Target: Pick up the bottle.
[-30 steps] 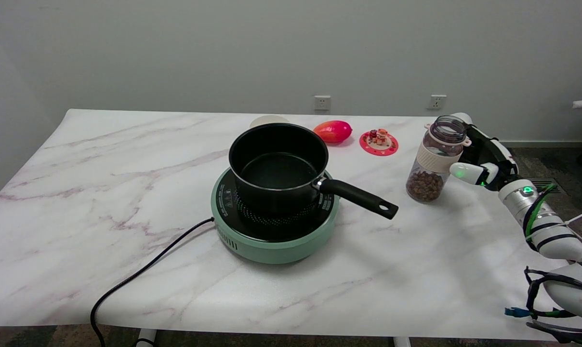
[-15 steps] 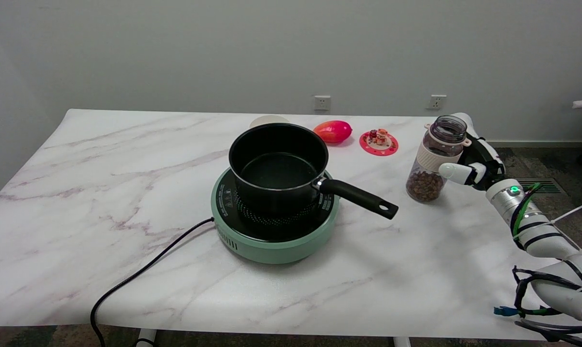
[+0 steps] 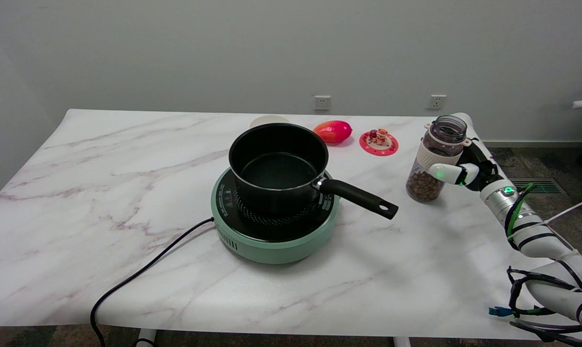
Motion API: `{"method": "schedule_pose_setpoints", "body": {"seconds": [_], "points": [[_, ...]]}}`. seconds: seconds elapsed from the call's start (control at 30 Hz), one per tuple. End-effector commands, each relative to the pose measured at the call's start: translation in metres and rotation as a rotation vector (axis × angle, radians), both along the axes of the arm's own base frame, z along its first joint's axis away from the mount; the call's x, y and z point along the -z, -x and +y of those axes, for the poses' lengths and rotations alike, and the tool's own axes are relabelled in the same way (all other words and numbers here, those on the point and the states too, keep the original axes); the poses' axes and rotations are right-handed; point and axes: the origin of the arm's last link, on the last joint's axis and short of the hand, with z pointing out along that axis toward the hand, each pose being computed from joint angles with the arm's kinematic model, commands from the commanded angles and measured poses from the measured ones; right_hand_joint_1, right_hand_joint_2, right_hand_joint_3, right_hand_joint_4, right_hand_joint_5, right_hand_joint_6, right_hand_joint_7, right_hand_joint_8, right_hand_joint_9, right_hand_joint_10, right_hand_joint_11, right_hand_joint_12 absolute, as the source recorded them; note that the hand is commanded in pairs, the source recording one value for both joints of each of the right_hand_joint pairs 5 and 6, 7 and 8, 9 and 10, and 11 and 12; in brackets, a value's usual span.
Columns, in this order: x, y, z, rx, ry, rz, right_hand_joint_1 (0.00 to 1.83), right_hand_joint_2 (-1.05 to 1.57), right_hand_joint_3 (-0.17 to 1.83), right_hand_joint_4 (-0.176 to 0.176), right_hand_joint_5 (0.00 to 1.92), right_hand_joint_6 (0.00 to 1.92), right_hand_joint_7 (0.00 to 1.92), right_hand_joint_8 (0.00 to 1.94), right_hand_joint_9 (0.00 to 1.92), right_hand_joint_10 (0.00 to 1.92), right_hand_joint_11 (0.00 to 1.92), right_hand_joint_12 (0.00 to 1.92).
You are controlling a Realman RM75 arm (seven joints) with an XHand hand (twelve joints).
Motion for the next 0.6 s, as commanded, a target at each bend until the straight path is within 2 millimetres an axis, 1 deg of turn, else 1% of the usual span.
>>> {"method": "schedule_pose_setpoints", "body": {"seconds": [0.03,0.17,0.27,0.33,0.4,0.43,0.47,0.5,0.53,0.6], "points": [[0.0051,0.0016,-0.0011,-0.009,-0.013,-0.006,1.24,-0.28,0.81,0.0,0.32,0.32,0.6,0.6,0.58,0.58,0.68,0.68],[0.0048,0.0022,-0.0007,-0.008,-0.013,-0.006,1.27,-0.2,0.82,0.0,0.35,0.35,0.61,0.61,0.58,0.58,0.68,0.68],[0.0048,0.0022,-0.0007,-0.008,-0.013,-0.006,1.29,-0.14,0.9,0.0,0.38,0.38,0.61,0.61,0.59,0.59,0.67,0.67],[0.0048,0.0022,-0.0007,-0.008,-0.013,-0.006,1.32,-0.05,0.98,0.0,0.42,0.42,0.63,0.63,0.59,0.59,0.66,0.66],[0.0044,0.0019,-0.0006,-0.009,-0.012,-0.006,1.33,0.03,1.0,0.0,0.44,0.44,0.66,0.66,0.59,0.59,0.64,0.64],[0.0044,0.0019,-0.0006,-0.009,-0.012,-0.006,1.34,0.07,0.99,0.0,0.45,0.45,0.68,0.68,0.59,0.59,0.66,0.66],[0.0044,0.0019,-0.0006,-0.009,-0.012,-0.006,1.36,0.23,0.97,0.0,0.49,0.49,0.72,0.72,0.58,0.58,0.77,0.77],[0.0044,0.0019,-0.0006,-0.009,-0.012,-0.006,1.37,0.31,0.97,0.0,0.52,0.52,0.73,0.73,0.58,0.58,0.82,0.82],[0.0044,0.0019,-0.0006,-0.009,-0.012,-0.006,1.38,0.36,0.95,0.0,0.53,0.53,0.74,0.74,0.63,0.63,0.85,0.85],[0.0042,0.0023,-0.0004,-0.008,-0.011,-0.006,1.4,0.56,0.86,0.0,0.59,0.59,0.77,0.77,0.8,0.8,0.92,0.92]]}}
